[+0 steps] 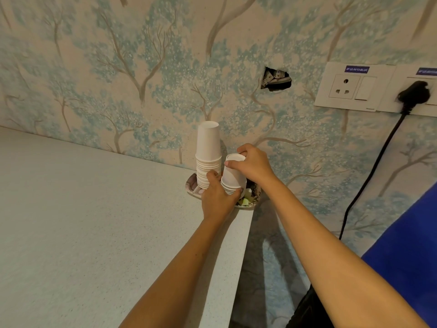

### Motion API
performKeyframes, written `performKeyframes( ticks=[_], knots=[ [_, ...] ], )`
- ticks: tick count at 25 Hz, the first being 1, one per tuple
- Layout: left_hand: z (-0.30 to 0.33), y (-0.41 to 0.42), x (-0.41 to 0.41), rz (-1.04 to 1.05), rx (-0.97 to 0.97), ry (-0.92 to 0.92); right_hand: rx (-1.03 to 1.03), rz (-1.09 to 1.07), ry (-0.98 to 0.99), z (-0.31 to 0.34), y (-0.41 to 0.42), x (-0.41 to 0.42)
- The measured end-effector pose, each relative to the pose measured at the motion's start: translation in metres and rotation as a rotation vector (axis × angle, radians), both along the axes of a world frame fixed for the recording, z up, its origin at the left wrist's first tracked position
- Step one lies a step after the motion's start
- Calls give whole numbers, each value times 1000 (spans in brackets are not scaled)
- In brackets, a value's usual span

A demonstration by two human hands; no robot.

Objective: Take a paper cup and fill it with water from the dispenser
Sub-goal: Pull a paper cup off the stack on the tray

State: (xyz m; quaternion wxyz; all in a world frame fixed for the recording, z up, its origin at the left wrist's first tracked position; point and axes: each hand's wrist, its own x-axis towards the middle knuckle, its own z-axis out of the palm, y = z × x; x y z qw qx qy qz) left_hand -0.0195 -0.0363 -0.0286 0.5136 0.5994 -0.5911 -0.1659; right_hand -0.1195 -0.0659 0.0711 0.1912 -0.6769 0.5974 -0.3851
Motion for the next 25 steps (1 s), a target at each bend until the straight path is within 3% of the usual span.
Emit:
performKeyframes(
  ticks=[5,11,18,25],
  knots=[
    [3,4,1,1,-12,-4,5,-44,-49,-2,1,2],
    [5,7,5,-60,-2,8,266,119,-70,-36,11,-8],
    [5,8,4,-68,33,1,118,76,-18,-44,11,-1],
    [6,7,4,-61,50,7,140,25,20,-44,7,5]
  ],
)
